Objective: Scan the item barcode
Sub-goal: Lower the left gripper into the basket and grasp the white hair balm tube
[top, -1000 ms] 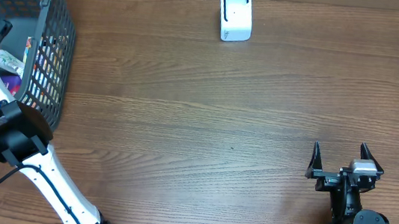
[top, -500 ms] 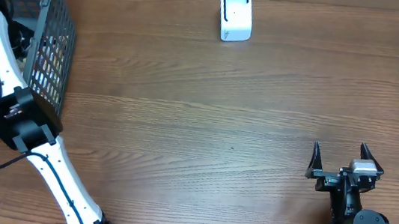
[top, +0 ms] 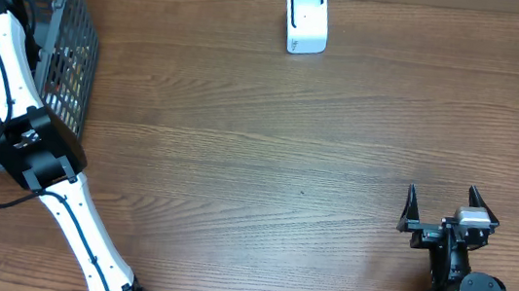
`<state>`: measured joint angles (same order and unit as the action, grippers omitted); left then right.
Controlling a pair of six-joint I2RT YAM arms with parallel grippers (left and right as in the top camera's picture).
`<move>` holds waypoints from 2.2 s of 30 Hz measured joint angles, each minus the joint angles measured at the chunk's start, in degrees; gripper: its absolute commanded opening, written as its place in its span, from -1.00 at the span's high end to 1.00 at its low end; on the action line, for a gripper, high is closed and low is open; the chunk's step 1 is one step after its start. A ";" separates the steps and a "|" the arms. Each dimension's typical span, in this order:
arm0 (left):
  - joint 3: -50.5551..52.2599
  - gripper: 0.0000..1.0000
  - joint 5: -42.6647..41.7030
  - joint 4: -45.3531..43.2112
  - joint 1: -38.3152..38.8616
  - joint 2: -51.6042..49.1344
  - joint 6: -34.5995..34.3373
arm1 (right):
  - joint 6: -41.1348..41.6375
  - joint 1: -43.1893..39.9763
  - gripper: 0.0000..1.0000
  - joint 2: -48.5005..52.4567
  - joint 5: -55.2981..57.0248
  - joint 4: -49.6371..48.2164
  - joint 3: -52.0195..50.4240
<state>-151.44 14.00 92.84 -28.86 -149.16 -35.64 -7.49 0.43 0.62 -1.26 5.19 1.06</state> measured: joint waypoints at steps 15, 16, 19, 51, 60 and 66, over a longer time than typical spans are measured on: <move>-0.07 0.92 1.27 1.64 -0.04 -0.81 0.02 | -0.02 0.00 -1.00 0.00 0.00 -0.02 0.00; -0.20 0.92 1.29 2.16 -0.04 -0.81 0.02 | 0.00 -0.02 -1.00 0.00 0.02 0.00 0.00; -1.16 0.92 1.22 3.34 -0.04 -0.92 0.09 | 0.00 0.00 -1.00 0.00 0.00 -0.02 0.00; -12.11 -0.72 -1.25 3.82 1.38 30.53 0.74 | -0.02 0.00 -1.00 0.00 0.02 -0.04 0.00; -1.29 -0.99 -0.55 2.40 -0.92 27.80 0.70 | -0.02 0.00 -1.00 0.00 0.00 -0.02 0.00; 3.69 -1.00 2.14 1.33 -2.80 22.10 0.70 | -0.02 -0.02 -1.00 0.00 0.00 0.02 0.00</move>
<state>-147.74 16.14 94.17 -31.66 -127.07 -34.94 -7.51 0.40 0.62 -1.26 5.21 1.06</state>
